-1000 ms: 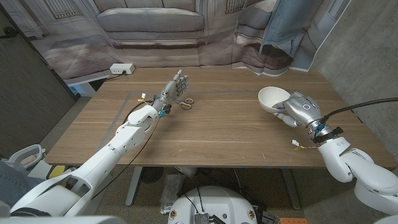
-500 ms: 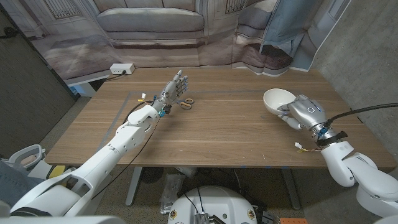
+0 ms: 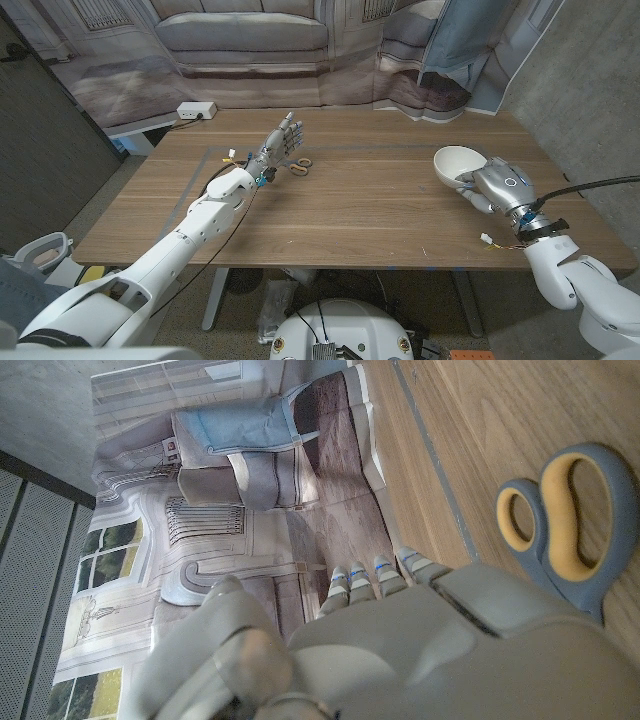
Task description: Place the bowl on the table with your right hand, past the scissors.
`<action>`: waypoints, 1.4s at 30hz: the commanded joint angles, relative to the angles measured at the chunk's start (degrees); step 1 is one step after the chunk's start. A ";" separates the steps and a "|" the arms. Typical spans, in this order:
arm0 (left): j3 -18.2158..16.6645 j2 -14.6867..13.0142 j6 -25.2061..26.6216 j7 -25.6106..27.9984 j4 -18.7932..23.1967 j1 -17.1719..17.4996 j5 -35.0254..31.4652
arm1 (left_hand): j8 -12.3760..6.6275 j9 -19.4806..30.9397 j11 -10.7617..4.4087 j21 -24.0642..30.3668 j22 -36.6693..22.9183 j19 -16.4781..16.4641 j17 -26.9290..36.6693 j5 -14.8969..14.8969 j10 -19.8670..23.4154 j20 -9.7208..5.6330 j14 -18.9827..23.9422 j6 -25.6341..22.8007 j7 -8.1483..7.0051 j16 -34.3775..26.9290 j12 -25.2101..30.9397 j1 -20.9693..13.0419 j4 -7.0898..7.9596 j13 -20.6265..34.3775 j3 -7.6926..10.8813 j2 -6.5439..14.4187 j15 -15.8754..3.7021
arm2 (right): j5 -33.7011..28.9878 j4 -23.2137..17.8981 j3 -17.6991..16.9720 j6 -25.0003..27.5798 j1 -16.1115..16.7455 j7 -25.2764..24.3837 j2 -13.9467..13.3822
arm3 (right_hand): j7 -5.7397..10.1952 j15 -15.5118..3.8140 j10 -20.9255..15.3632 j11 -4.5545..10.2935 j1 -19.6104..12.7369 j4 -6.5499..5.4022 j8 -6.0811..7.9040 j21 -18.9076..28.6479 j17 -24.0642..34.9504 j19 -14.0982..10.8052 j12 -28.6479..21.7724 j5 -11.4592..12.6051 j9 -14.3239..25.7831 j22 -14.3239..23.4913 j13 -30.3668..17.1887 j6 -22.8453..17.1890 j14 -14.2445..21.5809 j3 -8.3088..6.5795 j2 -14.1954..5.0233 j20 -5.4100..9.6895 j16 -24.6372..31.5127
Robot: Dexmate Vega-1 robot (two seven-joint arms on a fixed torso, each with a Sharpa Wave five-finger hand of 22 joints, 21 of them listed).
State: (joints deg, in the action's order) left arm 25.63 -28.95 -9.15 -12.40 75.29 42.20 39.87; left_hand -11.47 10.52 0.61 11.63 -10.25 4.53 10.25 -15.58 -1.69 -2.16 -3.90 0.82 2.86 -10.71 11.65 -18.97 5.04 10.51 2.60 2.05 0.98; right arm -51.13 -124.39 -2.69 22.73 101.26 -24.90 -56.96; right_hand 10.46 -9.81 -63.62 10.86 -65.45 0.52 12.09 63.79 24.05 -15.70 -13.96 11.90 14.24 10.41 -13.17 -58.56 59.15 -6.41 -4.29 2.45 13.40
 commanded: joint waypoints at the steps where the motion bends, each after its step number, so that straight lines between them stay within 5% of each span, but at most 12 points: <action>1: 0.52 0.87 -0.36 -0.95 -1.69 -1.32 -0.37 | 0.16 0.25 0.25 -0.09 -0.12 0.49 0.33 0.15 -0.31 -0.57 -0.27 -0.26 0.29 -0.11 -0.07 -0.38 0.03 0.31 -0.31 0.49 0.08 | -1.66 -1.35 -2.67 0.88 3.68 -0.15 2.91 | 1.58 -3.63 -0.35 0.15 -4.20 -0.34 0.26 0.34 0.13 -0.20 -0.41 0.33 0.24 0.10 -0.41 -1.43 0.60 0.02 -4.89 8.99 0.07; 42: 1.51 3.41 -1.81 -2.80 -5.39 -3.49 -0.95 | 0.18 0.24 0.07 -0.08 -0.11 0.46 0.33 0.16 -0.41 -0.73 -0.29 -0.21 0.18 -0.10 -0.11 -0.57 0.03 0.30 -0.66 0.72 0.08 | -4.93 -1.93 -7.82 1.69 10.81 -0.61 13.32 | 1.59 -3.63 -0.37 0.13 -4.19 -0.44 0.25 0.30 0.23 -0.27 -0.36 0.30 0.21 0.10 -0.33 -1.47 0.62 0.03 -4.89 9.00 0.07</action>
State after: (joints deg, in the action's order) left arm 26.76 -26.07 -10.77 -14.86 70.48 39.32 39.35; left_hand -11.47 10.52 0.61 11.63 -10.25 4.53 10.25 -15.58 -1.69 -2.16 -3.90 0.82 2.86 -10.71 11.65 -19.27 4.96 10.51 2.22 2.35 0.98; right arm -55.90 -126.97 -9.56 24.39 110.43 -24.50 -46.10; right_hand 10.46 -9.71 -63.61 10.85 -65.18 0.45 11.96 63.79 24.07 -15.70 -13.99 11.91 14.24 10.41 -13.48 -58.56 59.25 -6.15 -4.56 2.45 13.40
